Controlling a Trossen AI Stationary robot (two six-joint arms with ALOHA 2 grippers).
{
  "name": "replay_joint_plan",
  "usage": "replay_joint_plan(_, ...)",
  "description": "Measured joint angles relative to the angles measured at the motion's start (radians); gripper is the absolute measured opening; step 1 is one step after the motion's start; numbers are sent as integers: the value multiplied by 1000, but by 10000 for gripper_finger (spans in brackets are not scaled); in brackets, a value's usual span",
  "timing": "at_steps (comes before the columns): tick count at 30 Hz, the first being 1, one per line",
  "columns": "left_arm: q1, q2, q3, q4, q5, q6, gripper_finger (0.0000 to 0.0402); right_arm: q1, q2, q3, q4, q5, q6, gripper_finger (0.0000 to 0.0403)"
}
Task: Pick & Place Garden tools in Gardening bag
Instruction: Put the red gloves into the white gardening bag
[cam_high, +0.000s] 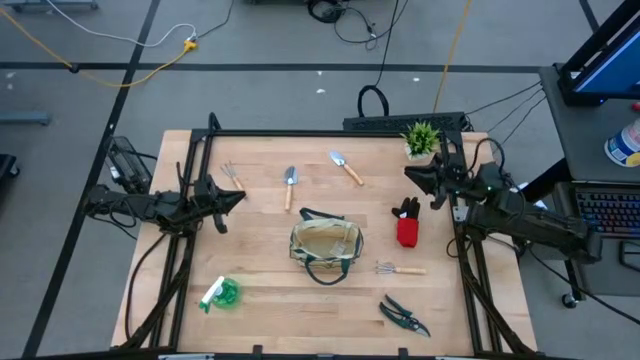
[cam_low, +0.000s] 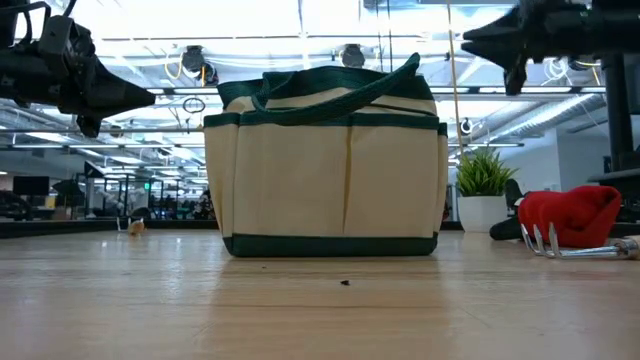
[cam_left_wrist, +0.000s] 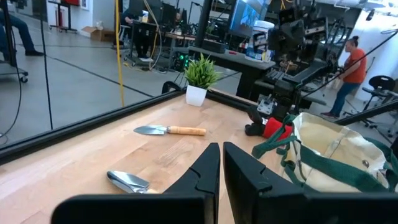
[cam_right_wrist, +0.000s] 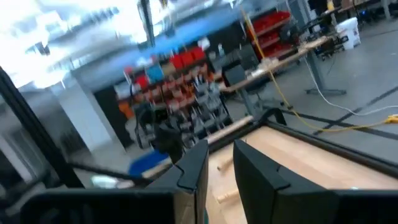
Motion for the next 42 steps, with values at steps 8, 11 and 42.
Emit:
replay_joint_plan(8,0,0,0,-8,0,-1,24,3,233,314,-520,7,-106,70)
replay_joint_plan(11,0,0,0,-8,0,-1,24,3,312,392,-662,6,-108,61)
replay_joint_plan(42,0,0,1,-8,-26,19,24,3,498,510,-1183,-51,114,22)
